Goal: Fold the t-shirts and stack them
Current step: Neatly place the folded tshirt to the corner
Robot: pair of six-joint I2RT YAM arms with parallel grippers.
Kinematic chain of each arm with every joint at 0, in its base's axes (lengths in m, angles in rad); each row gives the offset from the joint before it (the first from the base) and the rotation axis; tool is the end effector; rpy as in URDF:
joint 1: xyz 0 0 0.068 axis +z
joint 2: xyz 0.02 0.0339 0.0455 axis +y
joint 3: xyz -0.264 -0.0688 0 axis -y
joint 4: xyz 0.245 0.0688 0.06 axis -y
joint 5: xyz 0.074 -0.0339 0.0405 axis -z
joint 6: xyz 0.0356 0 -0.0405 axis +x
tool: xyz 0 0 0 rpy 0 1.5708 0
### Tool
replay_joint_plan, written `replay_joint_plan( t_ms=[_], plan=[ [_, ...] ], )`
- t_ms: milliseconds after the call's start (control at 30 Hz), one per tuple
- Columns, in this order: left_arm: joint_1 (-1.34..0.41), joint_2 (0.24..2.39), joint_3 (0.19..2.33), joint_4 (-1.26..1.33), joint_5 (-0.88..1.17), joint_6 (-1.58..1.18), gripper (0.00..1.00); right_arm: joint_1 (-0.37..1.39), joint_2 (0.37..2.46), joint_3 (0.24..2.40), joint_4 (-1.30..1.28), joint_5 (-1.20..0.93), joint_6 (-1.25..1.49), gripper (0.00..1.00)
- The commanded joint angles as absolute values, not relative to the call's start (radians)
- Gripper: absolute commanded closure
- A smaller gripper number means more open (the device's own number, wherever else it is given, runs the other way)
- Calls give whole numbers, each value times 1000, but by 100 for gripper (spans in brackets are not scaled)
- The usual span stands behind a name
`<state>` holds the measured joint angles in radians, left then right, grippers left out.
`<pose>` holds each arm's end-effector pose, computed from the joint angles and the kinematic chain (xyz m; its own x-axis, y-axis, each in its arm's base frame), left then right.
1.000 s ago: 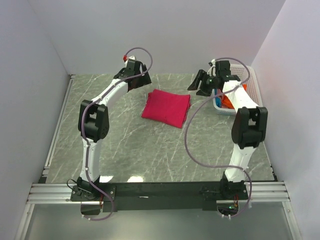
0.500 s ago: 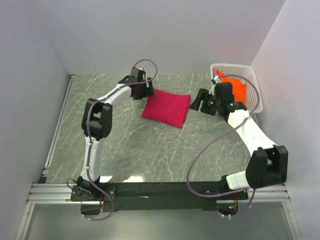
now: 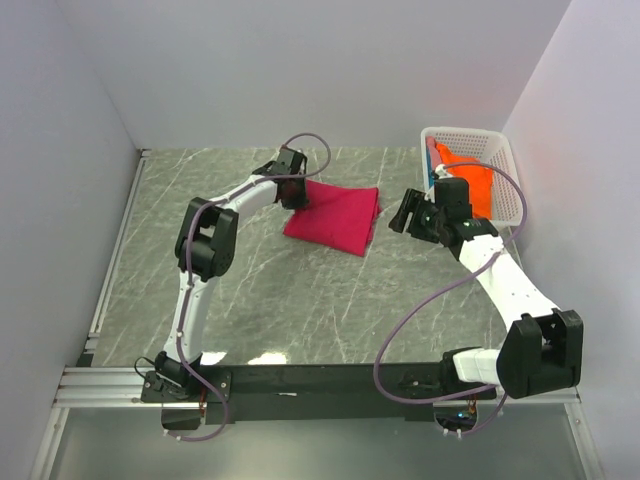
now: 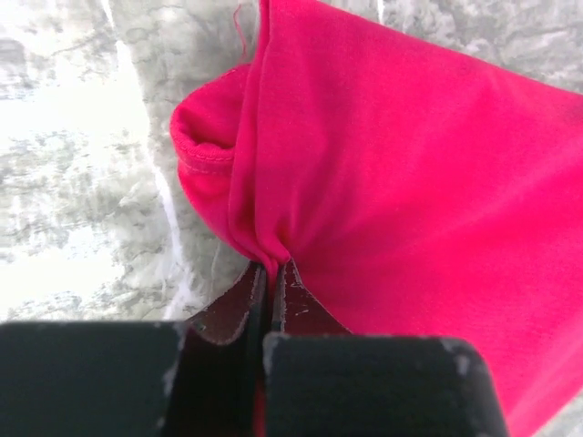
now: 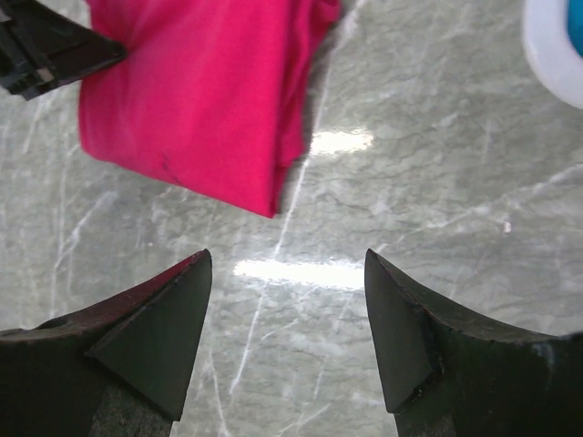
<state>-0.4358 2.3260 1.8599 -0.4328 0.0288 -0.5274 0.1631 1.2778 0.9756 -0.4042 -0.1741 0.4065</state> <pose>0.4664 -0.2183 0.1635 -0.8336 -0.1668 -0.5265 0.0216 0.9428 -0.3328 0.2738 0.0513 0.2798 -0.7029 0.2790 -0.6543 -0.0131 0.9146 0.4041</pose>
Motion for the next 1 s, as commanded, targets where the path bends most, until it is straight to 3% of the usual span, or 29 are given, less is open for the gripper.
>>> replay_joint_plan(
  t_ms=[0, 333, 667, 800, 967],
  plan=[
    [-434, 2335, 1881, -520, -133, -476, 100, 156, 1238, 968, -382, -108, 385, 26],
    [-293, 2243, 1858, -526, -540, -287, 100, 155, 1247, 971, -409, -29, 353, 26],
    [-5, 2390, 2008, -465, -528, -144, 100, 149, 1321, 1043, -469, 18, 348, 26],
    [72, 2473, 2189, -518, -529, -98, 100, 147, 1325, 1045, -468, 23, 350, 26],
    [115, 2491, 2195, -439, -529, -11, 99, 144, 1328, 1042, -474, 34, 353, 26]
  ],
)
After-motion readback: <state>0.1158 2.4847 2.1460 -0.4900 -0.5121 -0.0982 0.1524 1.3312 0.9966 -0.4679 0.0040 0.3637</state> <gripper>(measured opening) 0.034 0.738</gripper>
